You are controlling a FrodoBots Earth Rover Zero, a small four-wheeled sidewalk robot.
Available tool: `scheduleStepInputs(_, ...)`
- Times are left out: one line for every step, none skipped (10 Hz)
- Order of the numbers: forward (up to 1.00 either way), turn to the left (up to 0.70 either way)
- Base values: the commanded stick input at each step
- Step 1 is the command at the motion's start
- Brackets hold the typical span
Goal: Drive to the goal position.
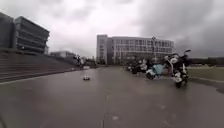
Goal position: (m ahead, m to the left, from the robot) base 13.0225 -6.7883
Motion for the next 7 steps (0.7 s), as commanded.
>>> scheduleStepInputs(0.7,0.0)
scheduleStepInputs(0.7,0.0)
scheduleStepInputs(0.7,0.0)
scheduleStepInputs(0.7,0.0)
scheduleStepInputs(0.7,0.0)
scheduleStepInputs(0.7,0.0)
scheduleStepInputs(0.7,0.0)
